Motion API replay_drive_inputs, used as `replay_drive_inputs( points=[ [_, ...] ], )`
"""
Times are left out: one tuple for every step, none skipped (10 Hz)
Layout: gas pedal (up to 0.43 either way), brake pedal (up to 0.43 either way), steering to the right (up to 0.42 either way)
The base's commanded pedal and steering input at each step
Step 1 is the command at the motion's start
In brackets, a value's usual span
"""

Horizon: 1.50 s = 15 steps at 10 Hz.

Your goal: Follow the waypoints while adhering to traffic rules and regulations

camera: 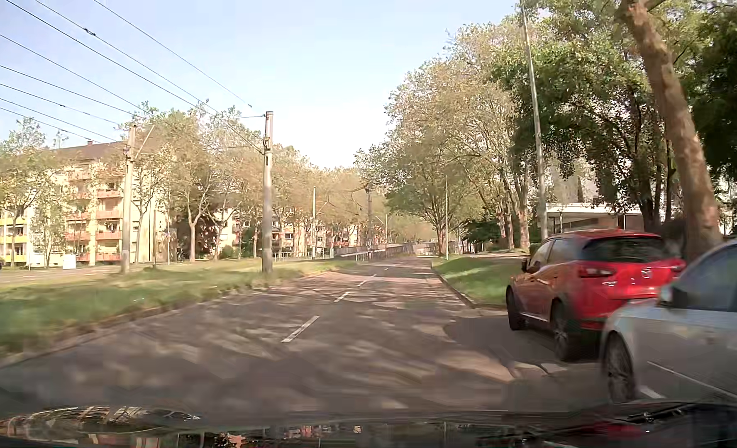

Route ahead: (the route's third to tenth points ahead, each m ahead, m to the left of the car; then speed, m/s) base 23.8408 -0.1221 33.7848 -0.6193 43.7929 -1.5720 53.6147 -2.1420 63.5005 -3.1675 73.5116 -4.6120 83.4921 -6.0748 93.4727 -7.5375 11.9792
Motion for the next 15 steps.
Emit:
replay_drive_inputs(
  points=[
    [0.138,0.0,0.004],
    [0.138,0.0,0.005],
    [0.138,0.0,0.009],
    [0.138,0.0,0.012],
    [0.138,0.0,0.013],
    [0.138,0.0,0.013],
    [0.138,0.0,0.012],
    [0.138,0.0,0.013],
    [0.138,0.0,0.013],
    [0.138,0.0,0.012],
    [0.157,0.0,0.013],
    [0.157,0.0,0.013],
    [0.157,0.0,0.012],
    [0.157,0.0,0.013],
    [0.157,0.0,0.012]
  ],
)
